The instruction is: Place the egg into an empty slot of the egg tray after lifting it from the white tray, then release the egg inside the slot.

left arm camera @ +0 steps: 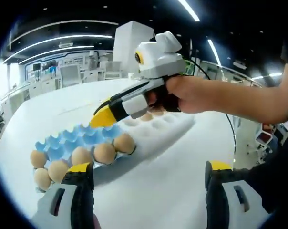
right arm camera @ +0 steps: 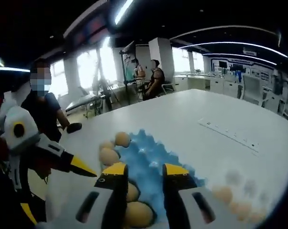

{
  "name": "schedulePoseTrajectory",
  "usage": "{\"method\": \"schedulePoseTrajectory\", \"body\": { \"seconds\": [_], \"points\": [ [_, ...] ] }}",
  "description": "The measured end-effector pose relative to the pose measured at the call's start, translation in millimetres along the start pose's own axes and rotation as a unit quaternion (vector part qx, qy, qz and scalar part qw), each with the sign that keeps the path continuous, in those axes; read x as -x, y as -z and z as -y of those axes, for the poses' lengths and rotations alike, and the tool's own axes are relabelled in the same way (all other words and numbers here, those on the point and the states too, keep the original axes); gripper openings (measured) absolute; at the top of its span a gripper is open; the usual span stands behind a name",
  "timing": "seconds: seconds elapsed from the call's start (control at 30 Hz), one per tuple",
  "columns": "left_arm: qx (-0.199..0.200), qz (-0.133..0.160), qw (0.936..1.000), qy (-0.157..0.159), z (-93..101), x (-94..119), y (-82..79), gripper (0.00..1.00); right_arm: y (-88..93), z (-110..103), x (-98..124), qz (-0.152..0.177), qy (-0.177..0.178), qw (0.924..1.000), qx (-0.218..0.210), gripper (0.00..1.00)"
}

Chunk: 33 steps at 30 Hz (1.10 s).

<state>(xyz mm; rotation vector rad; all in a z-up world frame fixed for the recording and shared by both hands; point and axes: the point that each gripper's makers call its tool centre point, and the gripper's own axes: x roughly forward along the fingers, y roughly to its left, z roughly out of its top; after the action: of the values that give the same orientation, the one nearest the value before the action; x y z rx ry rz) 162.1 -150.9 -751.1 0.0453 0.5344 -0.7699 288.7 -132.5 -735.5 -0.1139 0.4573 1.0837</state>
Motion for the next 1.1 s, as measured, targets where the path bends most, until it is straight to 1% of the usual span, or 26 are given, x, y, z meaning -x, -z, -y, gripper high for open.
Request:
{"method": "schedulePoseTrajectory", "body": {
  "seconds": [0.1, 0.13, 0.17, 0.23, 0.33, 0.43, 0.6, 0.67, 0.8, 0.9, 1.1],
  "points": [
    [-0.008, -0.011, 0.9999, 0.000, 1.2, 3, 2.7, 0.99, 2.3, 9, 10, 0.000, 0.018, 0.9998, 0.006, 0.32],
    [-0.013, -0.015, 0.9998, -0.002, 0.1, 4, 3.5, 0.99, 5.4, 14, 14, -0.003, 0.030, 0.9995, 0.010, 0.33],
    [-0.013, -0.017, 0.9998, -0.004, -0.7, 5, 3.6, 0.99, 8.6, 20, 19, -0.008, 0.046, 0.9988, 0.016, 0.34],
    [-0.011, -0.016, 0.9998, -0.007, -2.6, 7, 2.5, 0.99, 10.7, 22, 23, -0.003, 0.054, 0.9982, 0.024, 0.34],
    [-0.007, -0.015, 0.9998, -0.009, -3.8, 7, 0.9, 0.99, 16.1, 26, 28, -0.003, 0.058, 0.9982, 0.010, 0.34],
    [-0.016, -0.022, 0.9996, -0.006, -1.6, 4, 1.0, 0.99, 20.7, 32, 35, -0.003, 0.067, 0.9977, 0.009, 0.34],
    [-0.019, -0.023, 0.9996, -0.001, 5.6, -2, -2.0, 0.99, 23.3, 41, 50, -0.006, 0.080, 0.9967, 0.017, 0.33],
    [-0.017, -0.022, 0.9996, 0.000, 7.9, -4, -3.8, 0.99, 24.1, 48, 56, -0.001, 0.090, 0.9959, 0.012, 0.33],
    [-0.019, -0.019, 0.9996, 0.002, 13.5, -8, -7.0, 0.99, 27.5, 53, 63, 0.001, 0.101, 0.9949, 0.007, 0.32],
    [-0.016, -0.018, 0.9997, 0.007, 16.4, -12, -8.6, 0.99, 33.5, 58, 66, -0.006, 0.109, 0.9940, 0.009, 0.32],
    [-0.018, -0.024, 0.9995, 0.013, 18.1, -18, -6.2, 0.98, 37.3, 63, 70, -0.011, 0.119, 0.9927, 0.015, 0.31]
  ]
}}
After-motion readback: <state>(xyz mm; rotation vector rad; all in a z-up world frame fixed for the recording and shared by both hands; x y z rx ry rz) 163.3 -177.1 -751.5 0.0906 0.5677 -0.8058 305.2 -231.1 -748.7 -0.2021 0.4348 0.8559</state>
